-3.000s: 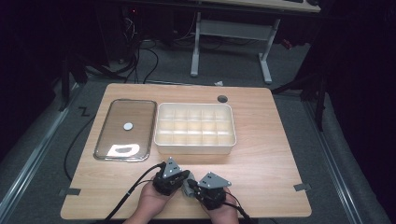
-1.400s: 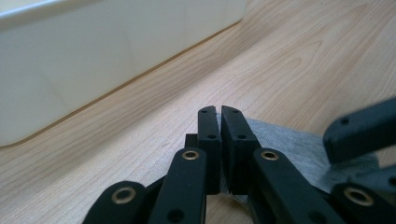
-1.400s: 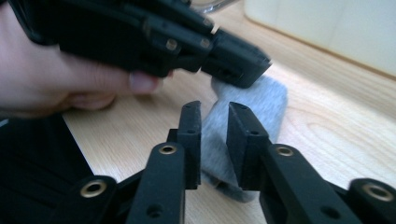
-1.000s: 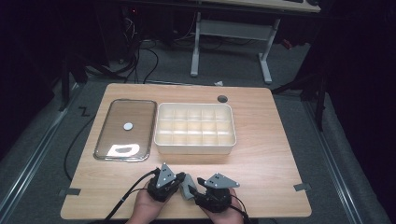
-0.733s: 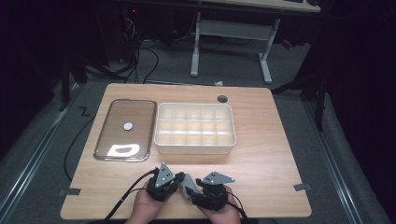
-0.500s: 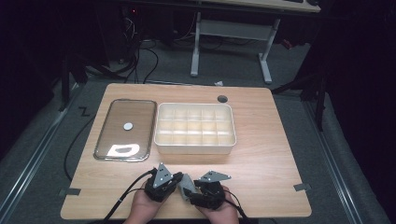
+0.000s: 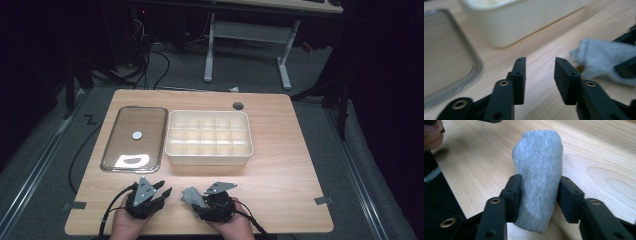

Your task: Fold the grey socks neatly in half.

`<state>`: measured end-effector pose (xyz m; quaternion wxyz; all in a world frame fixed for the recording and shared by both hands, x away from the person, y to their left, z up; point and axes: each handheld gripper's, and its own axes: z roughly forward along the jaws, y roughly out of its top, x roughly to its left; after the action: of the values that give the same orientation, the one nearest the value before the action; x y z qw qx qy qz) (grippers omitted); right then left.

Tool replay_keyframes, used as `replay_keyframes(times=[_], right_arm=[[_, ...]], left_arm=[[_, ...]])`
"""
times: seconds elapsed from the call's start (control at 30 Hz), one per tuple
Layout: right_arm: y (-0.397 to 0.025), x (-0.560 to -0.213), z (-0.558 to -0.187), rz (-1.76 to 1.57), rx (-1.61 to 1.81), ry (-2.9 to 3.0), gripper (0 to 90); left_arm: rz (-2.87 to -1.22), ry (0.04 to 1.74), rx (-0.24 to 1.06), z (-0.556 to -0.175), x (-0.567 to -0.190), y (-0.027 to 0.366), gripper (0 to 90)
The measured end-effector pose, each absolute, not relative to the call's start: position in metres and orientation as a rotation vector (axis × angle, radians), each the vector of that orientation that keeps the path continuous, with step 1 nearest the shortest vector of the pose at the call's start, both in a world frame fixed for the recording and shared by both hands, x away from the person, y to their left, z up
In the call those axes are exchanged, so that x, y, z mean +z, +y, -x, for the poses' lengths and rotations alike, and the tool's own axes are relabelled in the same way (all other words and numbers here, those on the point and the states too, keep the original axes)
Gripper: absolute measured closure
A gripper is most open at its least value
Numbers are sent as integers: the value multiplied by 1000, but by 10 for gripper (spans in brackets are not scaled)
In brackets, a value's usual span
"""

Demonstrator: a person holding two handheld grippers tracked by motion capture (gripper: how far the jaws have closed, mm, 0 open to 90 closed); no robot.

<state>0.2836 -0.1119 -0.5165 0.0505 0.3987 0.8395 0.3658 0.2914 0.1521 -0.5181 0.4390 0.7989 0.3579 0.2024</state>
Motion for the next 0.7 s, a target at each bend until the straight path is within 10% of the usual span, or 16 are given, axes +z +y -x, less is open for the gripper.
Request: replay_keyframes(times=[0.7], right_arm=[[-95,-503,-297,-1070,899,2724,678]], left_arm=[[-1967,948,482,-302,-523,164,463]])
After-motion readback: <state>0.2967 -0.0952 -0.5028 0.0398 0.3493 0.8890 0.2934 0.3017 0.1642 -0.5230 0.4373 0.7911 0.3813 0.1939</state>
